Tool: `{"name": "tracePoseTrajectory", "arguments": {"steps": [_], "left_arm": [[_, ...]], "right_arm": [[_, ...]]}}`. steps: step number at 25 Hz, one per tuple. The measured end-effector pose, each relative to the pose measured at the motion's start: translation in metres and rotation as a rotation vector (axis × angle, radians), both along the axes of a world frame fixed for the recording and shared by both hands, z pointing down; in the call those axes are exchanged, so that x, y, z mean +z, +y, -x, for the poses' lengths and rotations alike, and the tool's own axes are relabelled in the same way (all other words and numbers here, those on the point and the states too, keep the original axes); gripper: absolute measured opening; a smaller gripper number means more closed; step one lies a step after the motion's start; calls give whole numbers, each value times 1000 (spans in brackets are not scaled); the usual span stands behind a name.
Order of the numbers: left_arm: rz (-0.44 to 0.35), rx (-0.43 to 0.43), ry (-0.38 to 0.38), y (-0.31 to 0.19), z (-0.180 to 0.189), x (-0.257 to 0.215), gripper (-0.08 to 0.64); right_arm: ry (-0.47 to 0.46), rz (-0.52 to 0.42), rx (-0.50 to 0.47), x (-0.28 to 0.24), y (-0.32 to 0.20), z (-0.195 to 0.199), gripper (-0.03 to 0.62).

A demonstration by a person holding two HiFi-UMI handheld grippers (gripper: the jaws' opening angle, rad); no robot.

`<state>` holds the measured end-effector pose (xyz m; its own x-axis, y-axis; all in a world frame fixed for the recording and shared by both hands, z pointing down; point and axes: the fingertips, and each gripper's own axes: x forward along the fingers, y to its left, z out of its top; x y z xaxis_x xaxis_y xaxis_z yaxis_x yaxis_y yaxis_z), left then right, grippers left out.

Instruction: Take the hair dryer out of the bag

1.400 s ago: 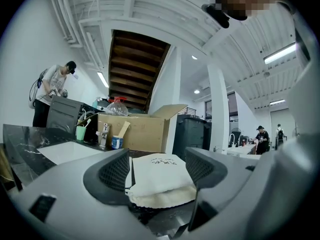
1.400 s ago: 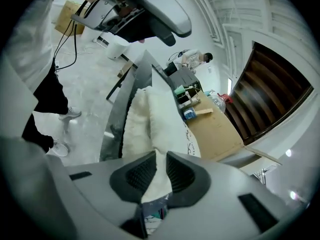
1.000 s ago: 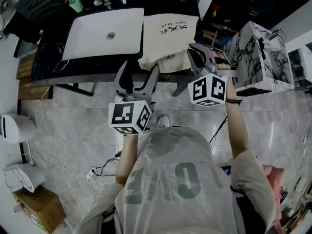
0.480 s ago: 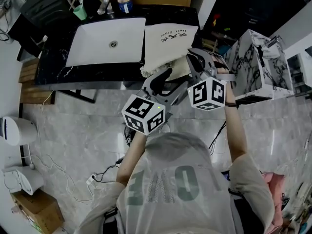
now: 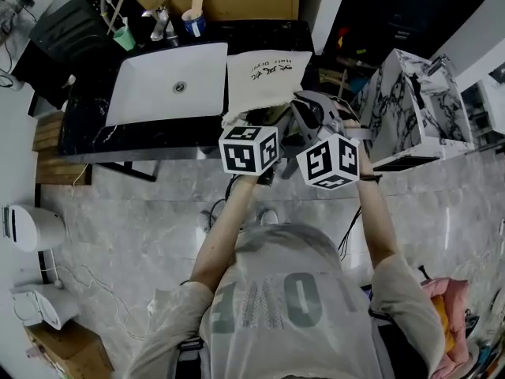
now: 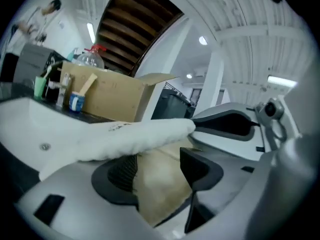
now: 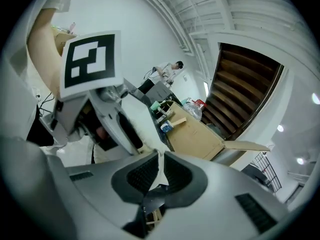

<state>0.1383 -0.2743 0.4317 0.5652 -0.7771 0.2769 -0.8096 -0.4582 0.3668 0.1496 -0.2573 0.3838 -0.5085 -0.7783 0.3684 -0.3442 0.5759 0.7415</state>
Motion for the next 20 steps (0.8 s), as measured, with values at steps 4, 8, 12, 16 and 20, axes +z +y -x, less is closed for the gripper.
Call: {"name": "tracePoseTrajectory", "arguments": {"steps": [4, 8, 12, 16, 20], "left_arm": [[-31, -13, -260, -25, 12, 7, 279], [12, 8, -405, -37, 19, 26, 279], [55, 40, -465, -49, 21, 44, 279], [121, 87, -518, -50, 20, 59, 279], [180, 125, -541, -52, 19, 69, 278]], "right_arm": [[-27, 14, -5, 1, 0, 3, 54], [-26, 25, -20, 5, -1, 8, 54], [-22, 46, -34, 12, -4, 12, 54], [-31, 72, -35, 18, -6, 11, 54], [-38, 95, -45, 23, -8, 11, 54]]}}
